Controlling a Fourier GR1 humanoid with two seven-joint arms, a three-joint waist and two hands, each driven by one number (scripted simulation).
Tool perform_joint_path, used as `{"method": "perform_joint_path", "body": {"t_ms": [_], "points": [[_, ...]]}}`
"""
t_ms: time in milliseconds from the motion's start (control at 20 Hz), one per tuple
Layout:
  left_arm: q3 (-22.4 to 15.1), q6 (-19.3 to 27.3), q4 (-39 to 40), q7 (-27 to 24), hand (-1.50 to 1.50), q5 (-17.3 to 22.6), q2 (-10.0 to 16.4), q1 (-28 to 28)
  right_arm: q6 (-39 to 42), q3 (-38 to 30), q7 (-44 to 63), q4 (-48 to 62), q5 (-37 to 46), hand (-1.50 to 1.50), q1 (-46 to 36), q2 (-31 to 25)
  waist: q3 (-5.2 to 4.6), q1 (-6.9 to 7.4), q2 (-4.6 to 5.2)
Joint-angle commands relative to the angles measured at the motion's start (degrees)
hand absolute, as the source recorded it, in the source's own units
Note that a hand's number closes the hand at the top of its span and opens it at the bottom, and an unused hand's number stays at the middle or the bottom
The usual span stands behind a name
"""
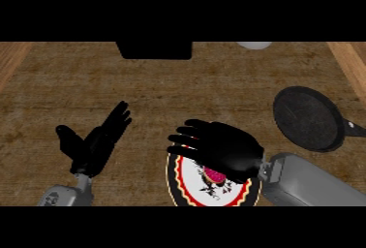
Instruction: Pick the cupcake from the plate and place it in the pan
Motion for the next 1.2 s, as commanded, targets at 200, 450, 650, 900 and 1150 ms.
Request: {"method": "perform_joint_path", "body": {"t_ms": [200, 450, 650, 900, 1150], "points": [[0.62, -0.95, -0.69, 0.23, 0.0, 0.51, 0.97, 1.63, 22.61, 14.48, 24.21, -3.01, 14.87, -1.5, -6.49, 6.43, -0.03, -0.71, -0.25], [-1.03, 1.78, -1.86, 1.04, 0.0, -0.93, -1.88, 0.71, 38.29, 20.01, 35.41, -1.43, 16.7, -1.5, -3.11, 12.9, 0.14, -1.41, 0.24], [0.32, 0.79, -3.64, 1.73, 0.0, -0.21, -0.58, 1.64, 45.12, 21.78, 45.21, 1.58, 19.85, -1.5, 1.58, 23.67, 0.24, -0.71, 0.65], [0.77, 0.98, -5.07, 3.41, 0.0, -1.12, -1.21, 1.26, 45.16, 22.51, 47.35, -4.0, 22.92, -1.5, 10.8, 20.05, 0.3, -0.78, 0.78], [3.63, -2.04, -1.57, 1.45, 0.0, 0.06, -1.37, -0.58, 39.01, 25.99, 45.75, -0.7, 28.78, -1.5, 11.86, 18.26, 0.29, -0.76, 0.92]]}}
